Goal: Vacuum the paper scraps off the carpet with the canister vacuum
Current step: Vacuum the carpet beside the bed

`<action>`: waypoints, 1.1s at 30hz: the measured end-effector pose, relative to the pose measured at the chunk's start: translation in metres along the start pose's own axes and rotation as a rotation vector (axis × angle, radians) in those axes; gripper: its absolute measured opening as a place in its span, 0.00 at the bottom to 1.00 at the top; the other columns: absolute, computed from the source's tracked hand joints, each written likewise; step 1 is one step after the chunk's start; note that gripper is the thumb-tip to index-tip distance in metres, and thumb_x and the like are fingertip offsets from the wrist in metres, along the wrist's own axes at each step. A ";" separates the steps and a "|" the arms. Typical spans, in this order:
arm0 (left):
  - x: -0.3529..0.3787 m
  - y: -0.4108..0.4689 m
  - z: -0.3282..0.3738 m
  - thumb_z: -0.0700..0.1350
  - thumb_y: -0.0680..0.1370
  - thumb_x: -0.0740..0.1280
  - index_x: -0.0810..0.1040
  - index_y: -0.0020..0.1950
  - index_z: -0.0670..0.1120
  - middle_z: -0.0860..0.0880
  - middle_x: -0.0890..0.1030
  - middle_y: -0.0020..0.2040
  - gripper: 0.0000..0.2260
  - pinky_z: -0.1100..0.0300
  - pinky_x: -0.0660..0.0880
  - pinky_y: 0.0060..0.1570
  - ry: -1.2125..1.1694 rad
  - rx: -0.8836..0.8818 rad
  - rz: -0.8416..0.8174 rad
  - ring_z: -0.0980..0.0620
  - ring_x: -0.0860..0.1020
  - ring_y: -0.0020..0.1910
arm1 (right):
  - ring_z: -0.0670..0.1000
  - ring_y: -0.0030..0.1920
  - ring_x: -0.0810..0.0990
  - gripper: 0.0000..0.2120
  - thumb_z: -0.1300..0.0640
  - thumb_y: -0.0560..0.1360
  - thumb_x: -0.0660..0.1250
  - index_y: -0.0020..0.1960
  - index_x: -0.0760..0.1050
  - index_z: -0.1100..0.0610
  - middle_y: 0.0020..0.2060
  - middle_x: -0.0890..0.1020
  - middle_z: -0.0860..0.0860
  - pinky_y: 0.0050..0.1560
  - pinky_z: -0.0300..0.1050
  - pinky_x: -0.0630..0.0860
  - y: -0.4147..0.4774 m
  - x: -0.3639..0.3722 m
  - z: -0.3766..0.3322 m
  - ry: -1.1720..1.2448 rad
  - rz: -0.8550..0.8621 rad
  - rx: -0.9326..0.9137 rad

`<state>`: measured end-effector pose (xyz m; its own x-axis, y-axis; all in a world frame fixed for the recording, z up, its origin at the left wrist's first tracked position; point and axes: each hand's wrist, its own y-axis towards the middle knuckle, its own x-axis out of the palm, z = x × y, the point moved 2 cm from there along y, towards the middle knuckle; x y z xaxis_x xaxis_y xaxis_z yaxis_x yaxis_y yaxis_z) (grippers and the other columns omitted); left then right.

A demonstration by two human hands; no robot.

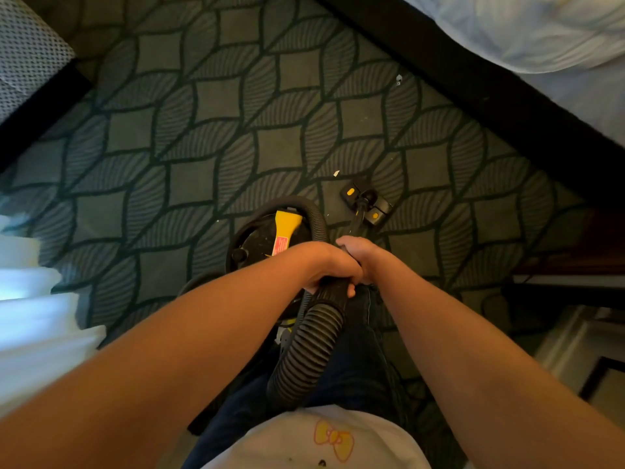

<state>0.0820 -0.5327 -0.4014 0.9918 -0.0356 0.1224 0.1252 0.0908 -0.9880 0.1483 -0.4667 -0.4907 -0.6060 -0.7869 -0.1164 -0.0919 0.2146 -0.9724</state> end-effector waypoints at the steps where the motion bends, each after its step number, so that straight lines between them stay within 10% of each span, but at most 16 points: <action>1: 0.001 0.001 -0.002 0.41 0.79 0.63 0.76 0.59 0.38 0.44 0.78 0.35 0.11 0.56 0.78 0.47 -0.005 -0.007 0.000 0.49 0.78 0.34 | 0.60 0.50 0.81 0.21 0.49 0.77 0.62 0.67 0.72 0.58 0.57 0.80 0.60 0.30 0.46 0.79 0.001 0.001 0.003 -0.007 -0.004 0.014; 11: 0.018 -0.005 -0.004 0.41 0.80 0.63 0.76 0.60 0.40 0.46 0.77 0.33 0.11 0.61 0.79 0.31 -0.032 -0.040 -0.020 0.53 0.77 0.28 | 0.60 0.53 0.81 0.20 0.48 0.78 0.61 0.66 0.72 0.58 0.57 0.80 0.60 0.36 0.48 0.80 -0.007 -0.007 0.016 -0.031 -0.005 0.034; 21: 0.000 -0.018 0.023 0.44 0.76 0.64 0.76 0.39 0.42 0.46 0.77 0.32 0.08 0.57 0.76 0.45 0.041 0.083 0.068 0.49 0.77 0.35 | 0.52 0.37 0.77 0.17 0.60 0.77 0.65 0.65 0.73 0.63 0.41 0.77 0.55 0.24 0.39 0.70 -0.023 -0.018 -0.018 0.201 0.136 -0.141; 26: -0.004 -0.020 0.027 0.45 0.76 0.63 0.76 0.35 0.41 0.43 0.79 0.33 0.12 0.49 0.77 0.57 0.013 0.178 0.120 0.44 0.77 0.39 | 0.53 0.43 0.77 0.23 0.60 0.77 0.66 0.70 0.69 0.64 0.49 0.78 0.56 0.37 0.44 0.71 -0.024 -0.024 -0.035 0.213 0.182 -0.243; 33: -0.001 -0.011 0.060 0.42 0.78 0.64 0.76 0.46 0.41 0.47 0.77 0.31 0.05 0.65 0.74 0.23 -0.339 0.290 0.154 0.54 0.76 0.22 | 0.57 0.64 0.74 0.31 0.57 0.78 0.66 0.77 0.61 0.61 0.69 0.72 0.58 0.61 0.47 0.71 -0.013 -0.055 -0.079 0.050 0.212 -0.390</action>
<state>0.0812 -0.4739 -0.3853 0.9453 0.3227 0.0476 -0.0707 0.3451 -0.9359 0.1207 -0.3802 -0.4561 -0.6801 -0.6752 -0.2856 -0.2472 0.5779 -0.7778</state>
